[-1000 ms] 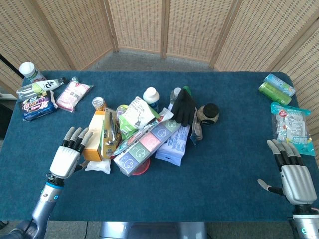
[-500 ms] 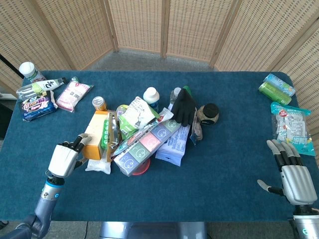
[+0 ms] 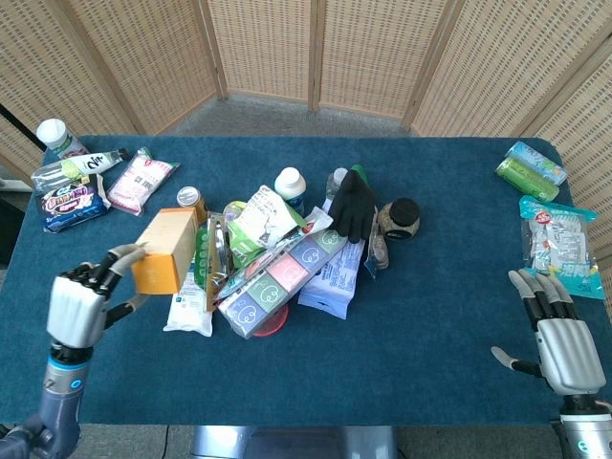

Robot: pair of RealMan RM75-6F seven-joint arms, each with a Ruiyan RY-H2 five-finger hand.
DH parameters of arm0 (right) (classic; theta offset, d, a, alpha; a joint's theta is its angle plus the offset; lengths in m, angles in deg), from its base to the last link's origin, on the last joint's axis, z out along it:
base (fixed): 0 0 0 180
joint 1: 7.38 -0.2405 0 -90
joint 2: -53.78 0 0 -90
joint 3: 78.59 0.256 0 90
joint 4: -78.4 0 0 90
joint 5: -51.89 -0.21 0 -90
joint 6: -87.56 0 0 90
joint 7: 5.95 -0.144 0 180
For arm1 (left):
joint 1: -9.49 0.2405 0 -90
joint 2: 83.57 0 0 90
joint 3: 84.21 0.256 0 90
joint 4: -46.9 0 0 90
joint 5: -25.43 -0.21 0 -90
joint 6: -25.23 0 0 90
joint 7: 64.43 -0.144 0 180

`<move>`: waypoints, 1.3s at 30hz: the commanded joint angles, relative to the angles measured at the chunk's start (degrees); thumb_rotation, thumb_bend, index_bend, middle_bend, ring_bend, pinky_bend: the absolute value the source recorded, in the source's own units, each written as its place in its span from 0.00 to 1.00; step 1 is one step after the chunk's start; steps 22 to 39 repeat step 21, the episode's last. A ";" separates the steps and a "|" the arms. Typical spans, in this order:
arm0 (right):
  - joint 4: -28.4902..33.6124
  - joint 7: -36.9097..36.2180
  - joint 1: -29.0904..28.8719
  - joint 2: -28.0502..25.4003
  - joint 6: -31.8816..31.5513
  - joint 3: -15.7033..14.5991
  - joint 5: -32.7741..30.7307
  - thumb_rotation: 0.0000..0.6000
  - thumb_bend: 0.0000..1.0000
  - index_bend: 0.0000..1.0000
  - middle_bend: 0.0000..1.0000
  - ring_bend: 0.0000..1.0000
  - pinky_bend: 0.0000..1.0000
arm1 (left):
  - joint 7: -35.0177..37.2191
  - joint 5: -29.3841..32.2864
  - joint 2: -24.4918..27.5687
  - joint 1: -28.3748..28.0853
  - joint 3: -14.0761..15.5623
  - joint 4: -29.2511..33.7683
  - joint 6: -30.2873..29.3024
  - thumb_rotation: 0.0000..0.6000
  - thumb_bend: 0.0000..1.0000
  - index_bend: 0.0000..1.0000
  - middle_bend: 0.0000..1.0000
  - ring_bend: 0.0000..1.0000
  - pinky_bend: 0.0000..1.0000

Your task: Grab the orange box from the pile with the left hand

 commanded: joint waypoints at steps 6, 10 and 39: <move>0.04 0.00 0.03 -0.01 -0.05 0.02 -0.03 1.00 0.00 0.00 0.00 0.00 0.00 | -5.90 -3.61 10.39 0.78 -4.08 15.02 -3.36 1.00 0.00 0.92 0.96 0.89 0.93; 0.10 -0.15 0.04 -0.09 -0.16 0.10 -0.06 1.00 0.00 0.00 0.00 0.00 0.00 | -7.36 -4.54 12.66 0.90 -5.33 19.19 -3.40 1.00 0.00 0.92 0.96 0.89 0.93; 0.21 -0.31 0.07 -0.23 -0.24 0.16 -0.08 1.00 0.00 0.00 0.00 0.00 0.00 | -10.44 -6.89 15.19 0.48 -7.48 24.58 -1.78 1.00 0.00 0.92 0.97 0.89 0.93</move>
